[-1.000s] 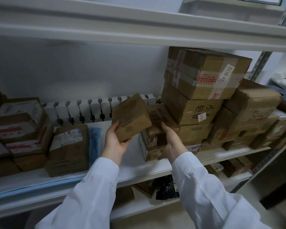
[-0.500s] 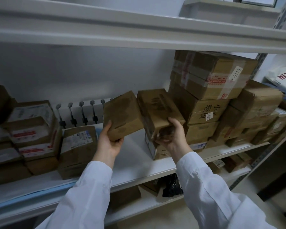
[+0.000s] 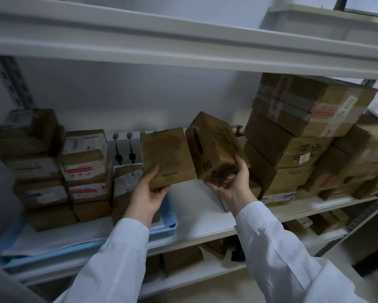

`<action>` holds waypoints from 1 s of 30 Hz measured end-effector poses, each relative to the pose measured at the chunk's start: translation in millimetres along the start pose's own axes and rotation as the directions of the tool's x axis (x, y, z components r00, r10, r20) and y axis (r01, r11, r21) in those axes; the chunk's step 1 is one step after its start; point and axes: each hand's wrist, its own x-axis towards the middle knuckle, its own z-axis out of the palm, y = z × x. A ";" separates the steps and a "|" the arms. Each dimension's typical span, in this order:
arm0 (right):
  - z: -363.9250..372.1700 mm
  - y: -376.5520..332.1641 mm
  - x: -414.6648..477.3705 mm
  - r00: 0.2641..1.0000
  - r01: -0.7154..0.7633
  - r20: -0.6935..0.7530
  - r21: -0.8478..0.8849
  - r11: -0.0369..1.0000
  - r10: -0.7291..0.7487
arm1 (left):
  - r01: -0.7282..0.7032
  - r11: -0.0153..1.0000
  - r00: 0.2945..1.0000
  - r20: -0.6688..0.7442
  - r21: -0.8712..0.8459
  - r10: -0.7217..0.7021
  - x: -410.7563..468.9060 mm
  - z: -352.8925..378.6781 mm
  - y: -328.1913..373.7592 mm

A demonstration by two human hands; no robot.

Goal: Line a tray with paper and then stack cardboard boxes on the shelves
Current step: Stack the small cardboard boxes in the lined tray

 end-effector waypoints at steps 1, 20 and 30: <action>2.2 4.4 -0.7 0.999 0.044 0.005 -0.034 0.998 -0.043 | -0.018 1.000 1.000 -0.005 0.012 0.018 -0.2 -3.9 3.0; 26.6 58.6 -22.0 0.514 0.769 0.647 -0.639 -0.032 -0.563 | -0.067 0.997 0.986 -0.147 0.049 0.073 -14.2 -40.2 32.2; 37.5 48.2 -15.7 0.630 0.737 0.559 -0.650 0.186 -0.540 | -0.130 0.986 0.977 -0.184 -0.104 0.109 -31.3 -43.8 28.9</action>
